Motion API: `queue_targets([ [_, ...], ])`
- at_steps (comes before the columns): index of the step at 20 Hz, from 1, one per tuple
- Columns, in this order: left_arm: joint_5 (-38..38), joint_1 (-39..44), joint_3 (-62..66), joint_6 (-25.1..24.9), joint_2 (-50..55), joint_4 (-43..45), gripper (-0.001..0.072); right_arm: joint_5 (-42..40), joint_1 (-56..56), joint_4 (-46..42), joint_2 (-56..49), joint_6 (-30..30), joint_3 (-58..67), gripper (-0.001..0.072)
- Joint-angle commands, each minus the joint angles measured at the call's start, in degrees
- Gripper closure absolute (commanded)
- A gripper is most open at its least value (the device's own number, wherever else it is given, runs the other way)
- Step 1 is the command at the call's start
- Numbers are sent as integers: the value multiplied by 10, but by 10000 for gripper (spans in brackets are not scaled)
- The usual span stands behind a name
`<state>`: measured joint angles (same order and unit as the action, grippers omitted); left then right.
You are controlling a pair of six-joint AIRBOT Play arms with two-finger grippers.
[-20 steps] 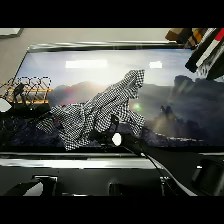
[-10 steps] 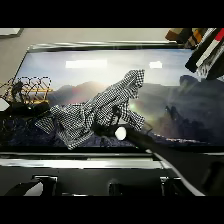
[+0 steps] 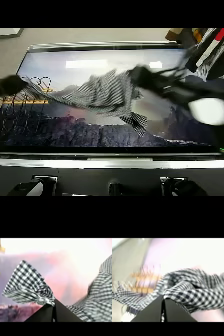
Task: Fold the clothes and pants, and hang the long-sleeved shirts on hangers.
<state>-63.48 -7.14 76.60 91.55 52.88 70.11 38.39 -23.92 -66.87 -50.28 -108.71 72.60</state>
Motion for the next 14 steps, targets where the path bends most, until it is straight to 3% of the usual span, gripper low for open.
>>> queue_targets([
  [1,14,0,67,-3,-64,0,692,101,27,-126,90,1,117,681],
  [5,83,0,78,-2,-173,4,691,144,27,-139,169,0,198,680],
  [8,139,0,78,9,-248,65,691,140,27,-133,219,-13,225,680],
  [12,174,0,78,146,-297,191,692,116,27,-141,222,-36,243,680],
  [14,175,0,74,165,-289,200,692,119,27,-165,195,-41,243,680],
])
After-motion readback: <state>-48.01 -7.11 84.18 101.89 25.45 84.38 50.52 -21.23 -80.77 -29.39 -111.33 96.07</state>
